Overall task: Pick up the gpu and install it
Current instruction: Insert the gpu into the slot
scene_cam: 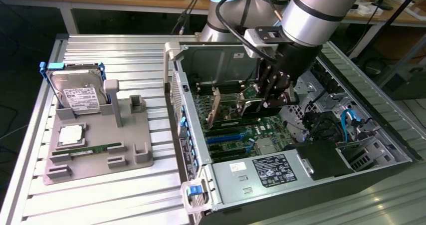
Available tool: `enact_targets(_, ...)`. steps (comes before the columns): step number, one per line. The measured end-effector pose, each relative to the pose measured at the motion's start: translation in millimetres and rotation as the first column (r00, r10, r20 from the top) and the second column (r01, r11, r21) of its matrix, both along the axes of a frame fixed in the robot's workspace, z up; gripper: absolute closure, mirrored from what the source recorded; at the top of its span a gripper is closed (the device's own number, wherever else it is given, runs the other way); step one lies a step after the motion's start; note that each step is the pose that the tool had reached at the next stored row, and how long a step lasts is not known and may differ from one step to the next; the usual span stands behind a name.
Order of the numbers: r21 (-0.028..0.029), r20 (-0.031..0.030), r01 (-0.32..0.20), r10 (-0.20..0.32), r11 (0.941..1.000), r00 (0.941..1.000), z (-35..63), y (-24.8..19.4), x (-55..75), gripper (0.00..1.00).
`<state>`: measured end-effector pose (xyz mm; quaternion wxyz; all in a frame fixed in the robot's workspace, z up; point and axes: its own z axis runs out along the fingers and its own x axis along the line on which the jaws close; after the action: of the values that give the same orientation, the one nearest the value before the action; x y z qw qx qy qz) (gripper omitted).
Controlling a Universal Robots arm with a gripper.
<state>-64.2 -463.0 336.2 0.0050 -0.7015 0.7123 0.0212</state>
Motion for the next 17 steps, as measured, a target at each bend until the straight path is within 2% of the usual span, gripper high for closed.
enact_targets(6,0.0000,-0.0001,0.000,0.000,1.0000,1.0000,-0.7,0.0,0.0,0.73)
enact_targets(13,0.0001,0.0000,0.000,0.000,1.0000,1.0000,-10.5,0.0,-0.2,0.73)
enact_targets(17,0.0006,0.0000,0.000,0.000,1.0000,1.0000,-15.4,-0.1,-4.7,0.73)
